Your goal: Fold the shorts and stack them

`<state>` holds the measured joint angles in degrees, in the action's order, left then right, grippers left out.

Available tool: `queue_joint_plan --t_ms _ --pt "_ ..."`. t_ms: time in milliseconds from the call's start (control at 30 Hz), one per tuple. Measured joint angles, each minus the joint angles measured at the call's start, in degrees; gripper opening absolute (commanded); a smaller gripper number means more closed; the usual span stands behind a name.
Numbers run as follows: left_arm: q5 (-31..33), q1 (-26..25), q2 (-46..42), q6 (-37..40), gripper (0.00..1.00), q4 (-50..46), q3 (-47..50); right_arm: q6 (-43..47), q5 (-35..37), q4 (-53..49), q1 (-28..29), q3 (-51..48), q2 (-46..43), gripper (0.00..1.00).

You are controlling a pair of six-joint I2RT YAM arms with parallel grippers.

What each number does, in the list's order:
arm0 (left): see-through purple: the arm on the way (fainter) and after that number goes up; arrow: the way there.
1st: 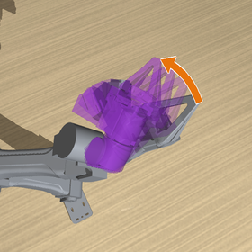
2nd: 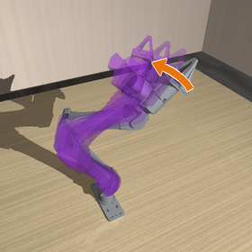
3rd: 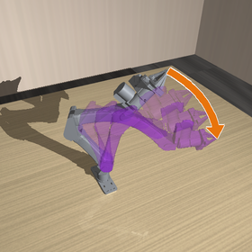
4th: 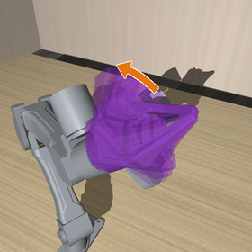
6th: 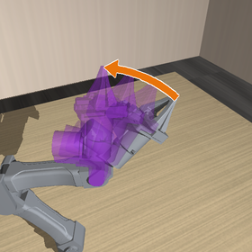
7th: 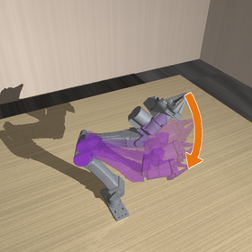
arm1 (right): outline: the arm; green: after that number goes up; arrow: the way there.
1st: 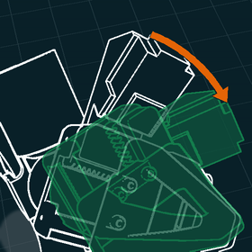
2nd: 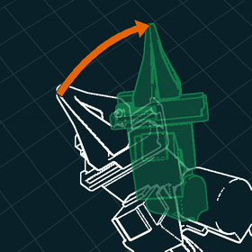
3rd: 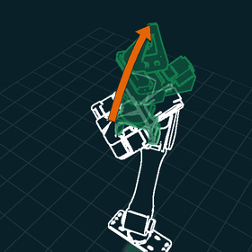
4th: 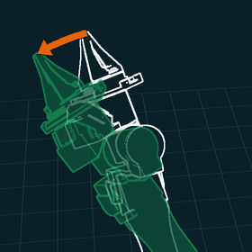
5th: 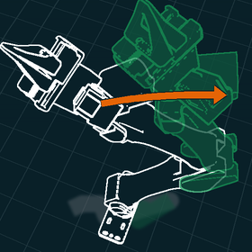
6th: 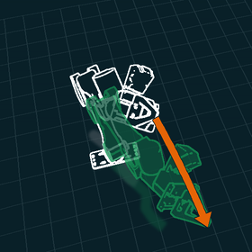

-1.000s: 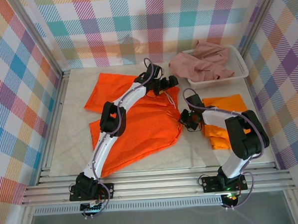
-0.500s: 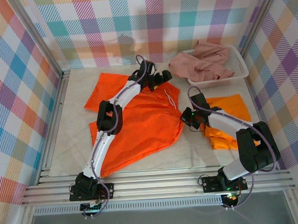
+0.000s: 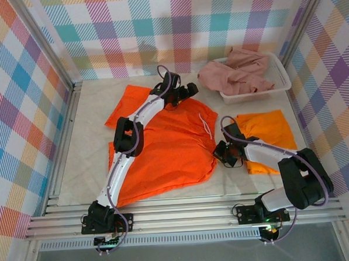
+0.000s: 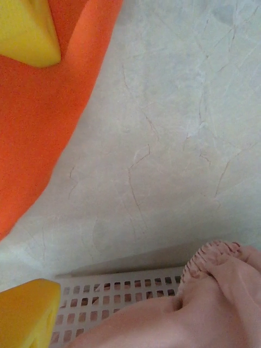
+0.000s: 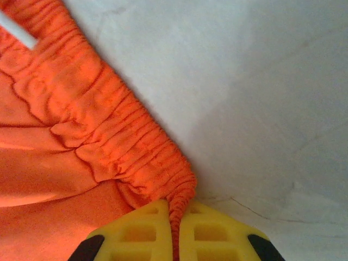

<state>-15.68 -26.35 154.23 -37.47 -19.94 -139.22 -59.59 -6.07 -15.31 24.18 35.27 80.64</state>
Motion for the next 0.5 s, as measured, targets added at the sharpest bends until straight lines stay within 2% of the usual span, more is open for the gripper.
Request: queue_joint_plan --t_ms 200,367,500 --pt "1.64 0.11 -0.46 1.07 1.0 1.4 1.7 -0.87 0.02 0.44 0.09 -1.14 -0.96 0.11" --pt "1.66 1.14 -2.69 1.03 1.0 4.92 6.56 -0.33 -0.42 -0.33 0.22 -2.14 -3.02 0.38" --pt "1.11 2.64 -3.56 1.05 1.0 5.53 7.91 0.98 -1.99 -1.36 0.24 -2.27 -3.32 0.44"
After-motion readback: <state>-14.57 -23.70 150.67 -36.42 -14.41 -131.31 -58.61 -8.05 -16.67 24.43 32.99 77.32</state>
